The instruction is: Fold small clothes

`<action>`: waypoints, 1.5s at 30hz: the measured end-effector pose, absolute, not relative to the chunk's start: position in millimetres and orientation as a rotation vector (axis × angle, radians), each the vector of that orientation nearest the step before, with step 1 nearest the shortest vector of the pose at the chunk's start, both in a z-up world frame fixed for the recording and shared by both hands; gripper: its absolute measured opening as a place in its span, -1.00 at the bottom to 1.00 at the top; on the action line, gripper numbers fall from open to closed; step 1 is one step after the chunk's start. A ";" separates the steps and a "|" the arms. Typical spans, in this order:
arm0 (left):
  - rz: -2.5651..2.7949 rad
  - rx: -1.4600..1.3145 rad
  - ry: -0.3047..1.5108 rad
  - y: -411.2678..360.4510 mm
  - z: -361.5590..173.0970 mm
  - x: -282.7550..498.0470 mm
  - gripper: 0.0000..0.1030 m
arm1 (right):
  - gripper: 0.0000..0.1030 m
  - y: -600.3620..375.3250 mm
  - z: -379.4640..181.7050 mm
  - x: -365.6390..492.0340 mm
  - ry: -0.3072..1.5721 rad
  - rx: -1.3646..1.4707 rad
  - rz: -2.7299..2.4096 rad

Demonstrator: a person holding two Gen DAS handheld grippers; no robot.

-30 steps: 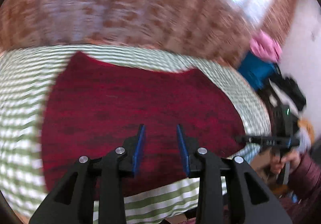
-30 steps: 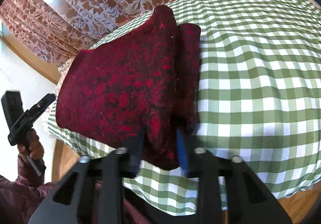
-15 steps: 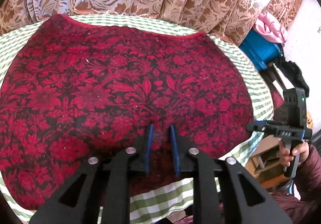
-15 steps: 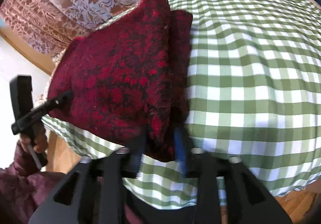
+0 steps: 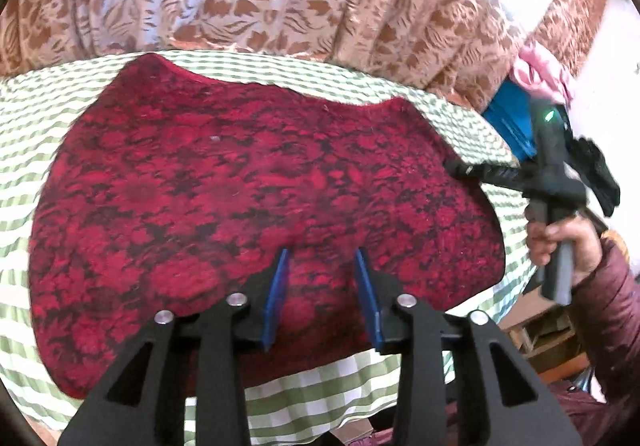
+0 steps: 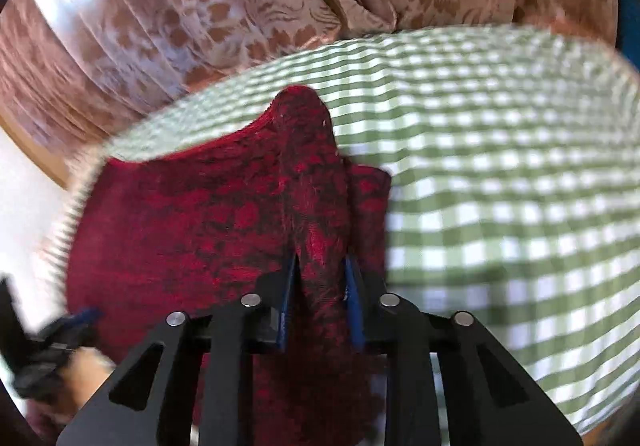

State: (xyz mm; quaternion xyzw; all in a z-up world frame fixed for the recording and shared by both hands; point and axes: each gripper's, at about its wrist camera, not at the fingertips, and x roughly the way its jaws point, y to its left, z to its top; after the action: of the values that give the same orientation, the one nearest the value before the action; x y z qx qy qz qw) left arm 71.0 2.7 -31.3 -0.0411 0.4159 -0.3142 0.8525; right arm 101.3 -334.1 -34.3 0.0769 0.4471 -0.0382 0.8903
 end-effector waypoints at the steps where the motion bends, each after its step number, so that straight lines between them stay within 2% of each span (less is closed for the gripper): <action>1: -0.654 -0.102 0.860 10.3 -28.3 69.5 -0.38 | -0.62 -333.5 -39.1 103.0 0.937 0.145 -0.093; 5: -0.531 -0.205 0.803 75.6 -11.3 69.1 -0.27 | -0.55 -342.6 -46.3 102.6 0.931 0.199 -0.111; 8: -0.434 -0.306 0.793 135.3 -7.4 72.1 -0.28 | -0.27 -347.9 -47.1 99.5 0.919 0.212 -0.128; 10: -0.358 -0.376 0.793 179.1 -11.4 71.9 -0.29 | -0.02 -350.4 -46.3 96.7 0.913 0.226 -0.143; 12: -0.339 -0.433 0.804 206.0 -20.0 69.2 -0.29 | 0.10 -351.2 -45.0 96.1 0.910 0.222 -0.160; 15: -0.376 -0.480 0.810 219.2 -31.8 63.6 -0.29 | 0.29 -347.0 -33.9 93.2 0.879 0.179 -0.201; 17: -0.429 -0.501 0.832 215.3 -42.7 64.7 -0.26 | 0.30 -342.3 -20.9 89.1 0.830 0.147 -0.245; 20: -0.467 -0.503 0.865 197.4 -54.5 69.7 -0.06 | 0.32 -331.7 -0.8 81.1 0.749 0.118 -0.261; 23: -0.496 -0.504 0.879 187.3 -62.3 71.0 -0.05 | 0.47 -313.6 11.1 76.3 0.713 0.084 -0.227; 24: -0.509 -0.506 0.890 183.6 -66.1 71.5 -0.18 | 0.48 -305.2 11.8 76.0 0.717 0.073 -0.194; 25: -0.519 -0.503 0.901 180.5 -68.6 72.2 -0.46 | 0.48 -296.6 10.6 76.4 0.725 0.062 -0.158; 26: -0.518 -0.477 0.909 176.8 -70.4 71.1 -0.65 | 0.48 -290.5 8.9 76.7 0.733 0.052 -0.135; 27: -0.514 -0.463 0.901 176.8 -70.1 69.3 -0.74 | 0.48 -282.0 5.3 78.5 0.749 0.032 -0.108; 34: -0.456 -0.404 0.946 176.5 -82.0 64.4 -0.78 | 0.49 -265.4 -43.1 94.9 0.886 -0.013 -0.091; 35: -0.458 -0.391 0.950 174.5 -81.3 64.5 -0.74 | 0.49 -268.3 -46.4 95.4 0.883 0.007 -0.086; 36: -0.461 -0.388 0.949 175.0 -76.6 65.4 -0.56 | 0.50 -270.2 -46.1 95.6 0.880 0.019 -0.083; 38: -0.453 -0.433 0.926 182.7 -68.3 70.1 -0.36 | 0.50 -270.7 -46.3 94.5 0.876 0.028 -0.077; 43: -0.461 -0.449 0.832 186.5 -33.7 107.8 -0.35 | 0.54 -270.2 -48.3 93.8 0.856 0.036 -0.070; 44: -0.471 -0.439 0.822 182.6 -28.7 116.7 -0.28 | 0.54 -270.1 -48.5 93.6 0.853 0.037 -0.070; 45: -0.465 -0.412 0.812 175.0 -22.4 130.5 -0.13 | 0.54 -270.5 -48.5 93.6 0.850 0.040 -0.069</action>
State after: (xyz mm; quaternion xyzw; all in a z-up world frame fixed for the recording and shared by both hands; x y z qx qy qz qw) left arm 130.5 175.0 -22.4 -0.1970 0.3884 -0.2227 0.8722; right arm 93.6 -270.5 -48.5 0.0192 0.4120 -0.0336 0.9104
